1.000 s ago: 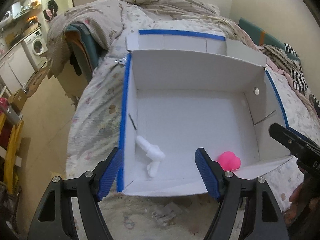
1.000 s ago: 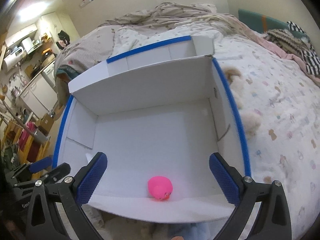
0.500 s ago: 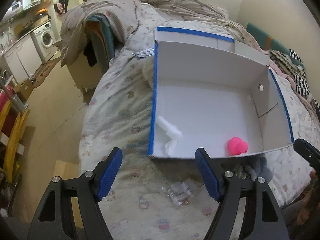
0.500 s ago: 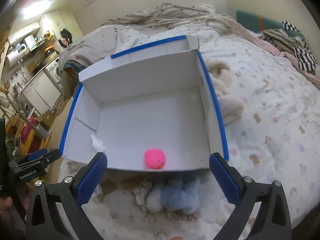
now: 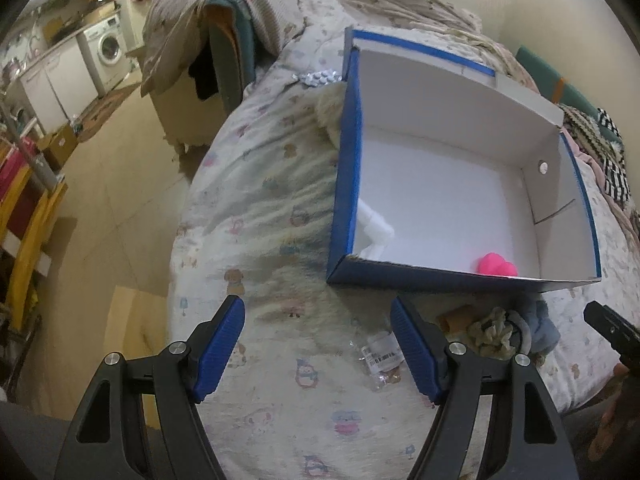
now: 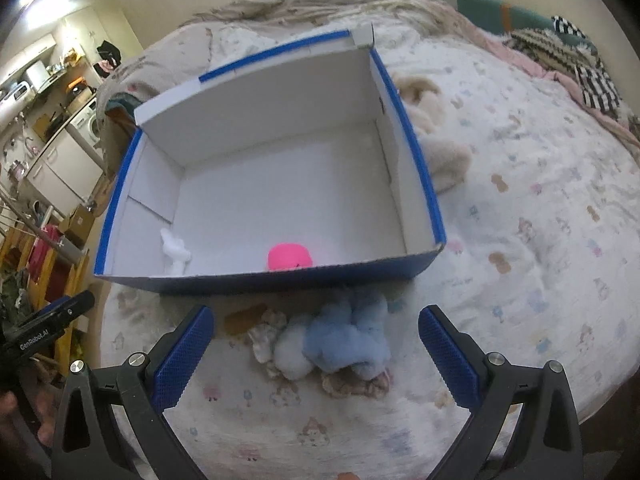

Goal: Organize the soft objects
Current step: 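Withdraw both grippers from the box toward the remaining soft items, then grasp the clear plastic bag with the left gripper while the right gripper grasps the blue plush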

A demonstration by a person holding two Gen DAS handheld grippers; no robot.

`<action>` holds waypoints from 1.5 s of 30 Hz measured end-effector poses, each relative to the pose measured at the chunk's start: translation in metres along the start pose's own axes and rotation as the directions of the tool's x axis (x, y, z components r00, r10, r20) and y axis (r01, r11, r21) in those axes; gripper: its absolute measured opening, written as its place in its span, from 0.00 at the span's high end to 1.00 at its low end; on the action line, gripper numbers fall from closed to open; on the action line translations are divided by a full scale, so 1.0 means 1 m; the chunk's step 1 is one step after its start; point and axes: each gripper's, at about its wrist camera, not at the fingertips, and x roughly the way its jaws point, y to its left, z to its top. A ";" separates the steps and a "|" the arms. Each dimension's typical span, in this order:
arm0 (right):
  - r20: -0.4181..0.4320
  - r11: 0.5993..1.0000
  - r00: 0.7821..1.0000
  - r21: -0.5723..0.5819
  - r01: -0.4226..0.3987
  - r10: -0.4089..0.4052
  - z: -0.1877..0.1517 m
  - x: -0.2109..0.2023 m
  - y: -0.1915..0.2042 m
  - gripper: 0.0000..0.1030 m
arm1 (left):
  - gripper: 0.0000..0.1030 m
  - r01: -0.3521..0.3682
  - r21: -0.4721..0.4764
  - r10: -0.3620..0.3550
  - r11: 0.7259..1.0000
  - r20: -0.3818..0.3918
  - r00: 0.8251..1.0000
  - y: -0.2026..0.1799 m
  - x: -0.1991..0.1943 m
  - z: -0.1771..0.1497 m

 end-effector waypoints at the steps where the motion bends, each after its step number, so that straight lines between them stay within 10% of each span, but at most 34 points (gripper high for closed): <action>1: -0.006 1.000 1.000 0.003 0.001 -0.001 -0.001 0.002 0.000 0.00 | 0.29 0.007 -0.009 -0.007 1.000 -0.017 1.000 0.001 0.004 0.000; 8: -0.032 1.000 0.999 0.012 0.007 -0.006 -0.003 0.010 0.001 0.00 | 0.29 0.040 -0.012 -0.041 0.999 -0.143 0.989 -0.008 0.041 -0.009; 14: -0.044 1.000 0.999 0.005 0.014 -0.013 -0.002 0.015 0.003 0.00 | 0.36 0.091 -0.149 -0.133 0.985 -0.308 0.942 -0.012 0.091 -0.016; 20: -0.051 1.000 0.999 0.014 0.019 -0.018 -0.002 0.016 -0.001 0.00 | 0.51 0.106 -0.201 -0.177 0.974 -0.376 0.910 -0.022 0.117 -0.019; 23: -0.064 0.999 0.998 0.042 0.006 -0.003 -0.001 0.018 -0.009 0.00 | 0.79 0.115 -0.178 -0.177 0.977 -0.390 0.903 -0.026 0.117 -0.020; 35: -0.230 0.966 0.969 0.258 -0.025 0.087 -0.012 0.053 -0.055 0.00 | 0.80 0.065 -0.113 -0.093 0.991 -0.259 0.961 -0.008 0.069 -0.011; 40: -0.309 0.976 0.946 0.215 -0.032 0.099 -0.017 0.076 -0.040 0.27 | 0.80 0.039 -0.109 -0.063 0.993 -0.233 0.970 -0.002 0.054 -0.014; 41: -0.323 0.981 0.942 0.190 -0.026 0.087 -0.018 0.080 -0.035 0.36 | 0.80 0.040 -0.109 -0.064 0.993 -0.231 0.971 0.000 0.051 -0.016; 42: -0.329 0.987 0.942 0.159 -0.012 0.065 -0.020 0.082 -0.030 0.66 | 0.80 0.039 -0.107 -0.063 0.993 -0.225 0.972 0.001 0.048 -0.016; 45: -0.302 0.995 0.953 0.099 0.021 0.010 -0.020 0.077 -0.022 0.78 | 0.80 0.039 -0.099 -0.059 0.994 -0.215 0.975 -0.004 0.044 -0.020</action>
